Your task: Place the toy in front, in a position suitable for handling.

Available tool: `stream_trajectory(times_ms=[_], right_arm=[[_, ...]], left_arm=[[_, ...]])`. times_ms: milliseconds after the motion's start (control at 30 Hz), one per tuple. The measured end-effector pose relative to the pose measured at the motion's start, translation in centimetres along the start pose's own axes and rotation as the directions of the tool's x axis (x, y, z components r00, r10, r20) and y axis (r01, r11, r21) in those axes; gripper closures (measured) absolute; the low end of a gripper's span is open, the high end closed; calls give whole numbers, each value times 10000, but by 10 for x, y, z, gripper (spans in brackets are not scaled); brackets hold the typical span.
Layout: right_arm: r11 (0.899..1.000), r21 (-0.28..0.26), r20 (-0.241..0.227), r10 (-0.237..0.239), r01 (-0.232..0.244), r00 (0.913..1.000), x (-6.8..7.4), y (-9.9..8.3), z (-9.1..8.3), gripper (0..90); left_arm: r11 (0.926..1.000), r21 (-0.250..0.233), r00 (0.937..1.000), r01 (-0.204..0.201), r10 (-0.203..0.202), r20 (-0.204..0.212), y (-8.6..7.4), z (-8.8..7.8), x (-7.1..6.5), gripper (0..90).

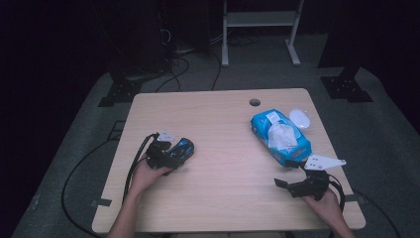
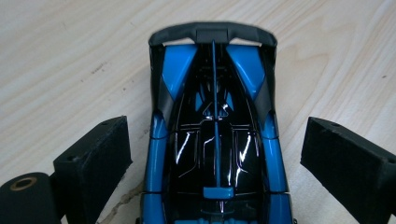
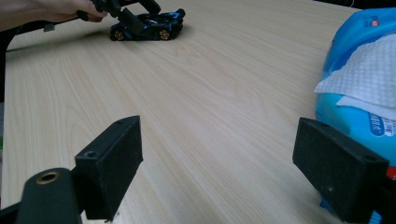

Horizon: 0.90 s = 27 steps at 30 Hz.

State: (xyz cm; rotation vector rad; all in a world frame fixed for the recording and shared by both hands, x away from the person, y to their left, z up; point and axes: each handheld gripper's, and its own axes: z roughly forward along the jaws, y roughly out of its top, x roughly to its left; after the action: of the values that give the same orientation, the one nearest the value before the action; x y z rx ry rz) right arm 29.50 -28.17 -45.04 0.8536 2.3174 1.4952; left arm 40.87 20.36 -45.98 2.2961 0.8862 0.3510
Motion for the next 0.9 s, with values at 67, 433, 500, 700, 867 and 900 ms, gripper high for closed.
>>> stream_trajectory(times_ms=[67, 433, 500, 700, 867, 900], right_arm=[[10000, 84, -10, -42, 42, 10000, 1, 0, 0, 149], [9988, 433, -136, -242, 247, 9996, 5, 0, 6, 152], [9981, 510, -144, -326, 333, 9994, 7, 0, 7, 152], [9982, 462, -150, -389, 395, 9991, 7, 0, 7, 152], [9985, 411, -121, -366, 371, 9993, 8, 0, 6, 153], [9985, 400, -112, -358, 362, 9993, 7, 0, 6, 152]], left_arm=[[9998, 147, 9999, -119, 119, -6, 0, 1, -1, 108], [9980, 633, 10000, -7, 12, -77, -7, 0, 1, 254], [9972, 745, 9999, -20, 28, -104, -5, 0, 1, 255], [9967, 816, 9999, -37, 46, -106, -5, -1, 0, 257], [9956, 916, 9996, -188, 205, -179, -3, -1, -1, 258], [9956, 922, 9996, -190, 207, -176, -3, -1, -1, 257]])
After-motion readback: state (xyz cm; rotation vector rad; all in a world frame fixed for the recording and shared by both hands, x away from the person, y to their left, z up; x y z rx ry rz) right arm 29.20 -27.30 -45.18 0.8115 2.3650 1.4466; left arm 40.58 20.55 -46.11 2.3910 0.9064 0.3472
